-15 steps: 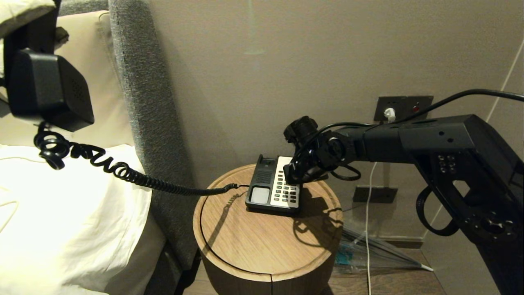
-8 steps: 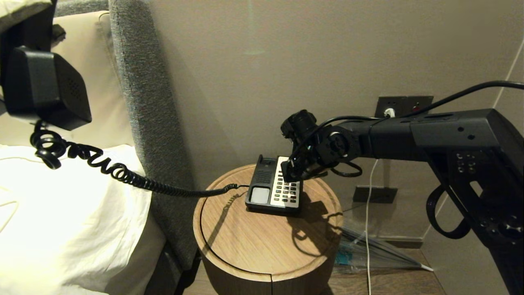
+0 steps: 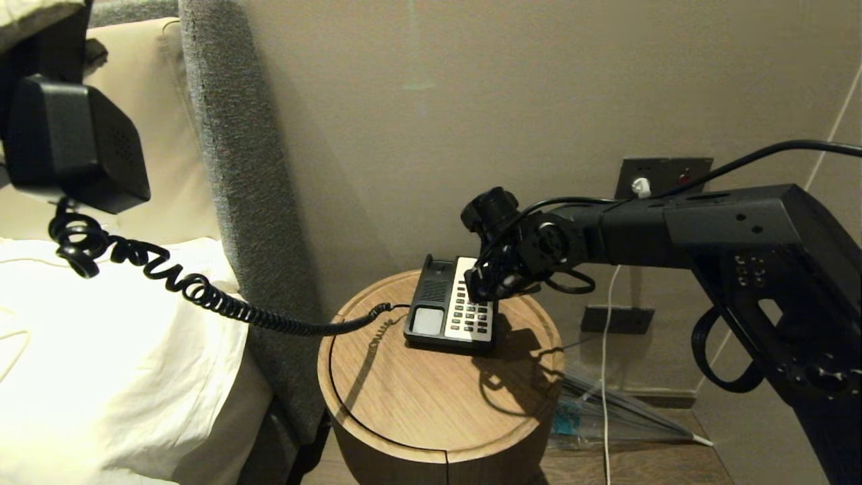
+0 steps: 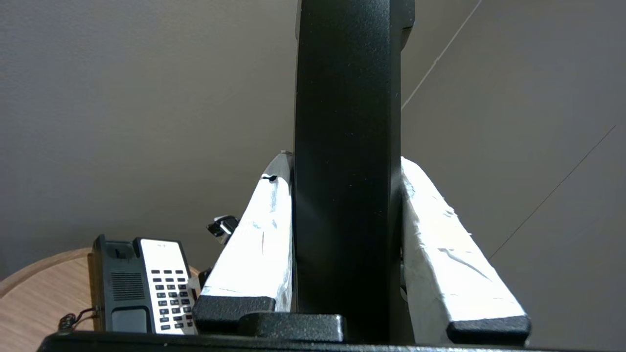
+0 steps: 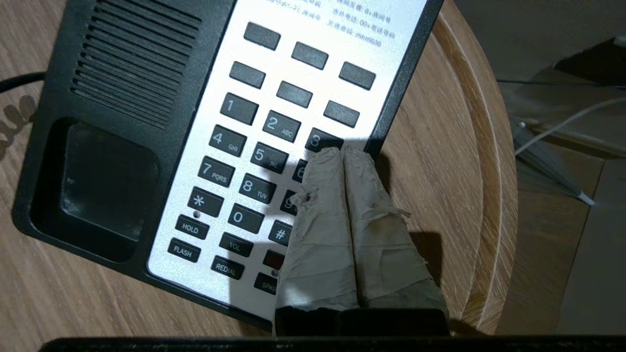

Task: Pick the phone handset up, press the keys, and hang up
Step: Dial the number

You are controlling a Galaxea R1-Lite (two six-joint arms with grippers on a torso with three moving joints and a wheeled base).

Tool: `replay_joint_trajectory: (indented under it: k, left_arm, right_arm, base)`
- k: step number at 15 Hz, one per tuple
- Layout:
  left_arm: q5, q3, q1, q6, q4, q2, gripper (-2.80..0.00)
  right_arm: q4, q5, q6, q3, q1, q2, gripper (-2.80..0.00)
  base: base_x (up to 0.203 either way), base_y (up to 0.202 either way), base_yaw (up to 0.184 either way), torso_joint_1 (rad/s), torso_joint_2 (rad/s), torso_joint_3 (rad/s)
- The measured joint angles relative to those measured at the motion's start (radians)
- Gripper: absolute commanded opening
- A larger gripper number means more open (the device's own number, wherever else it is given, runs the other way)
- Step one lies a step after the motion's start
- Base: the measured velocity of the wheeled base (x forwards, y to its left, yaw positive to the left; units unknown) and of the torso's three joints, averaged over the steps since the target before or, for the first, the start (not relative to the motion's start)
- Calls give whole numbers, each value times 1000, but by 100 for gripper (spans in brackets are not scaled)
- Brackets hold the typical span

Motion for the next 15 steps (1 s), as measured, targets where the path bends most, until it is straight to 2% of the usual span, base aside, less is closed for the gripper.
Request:
replay_joint_trajectory:
  k: [15]
  left_arm:
    - [0,6,0,-6,0,-1,-280]
  right_arm:
    - [7,0,-1,0,7,34,-280]
  base:
    - [0,0,0,0,0,0]
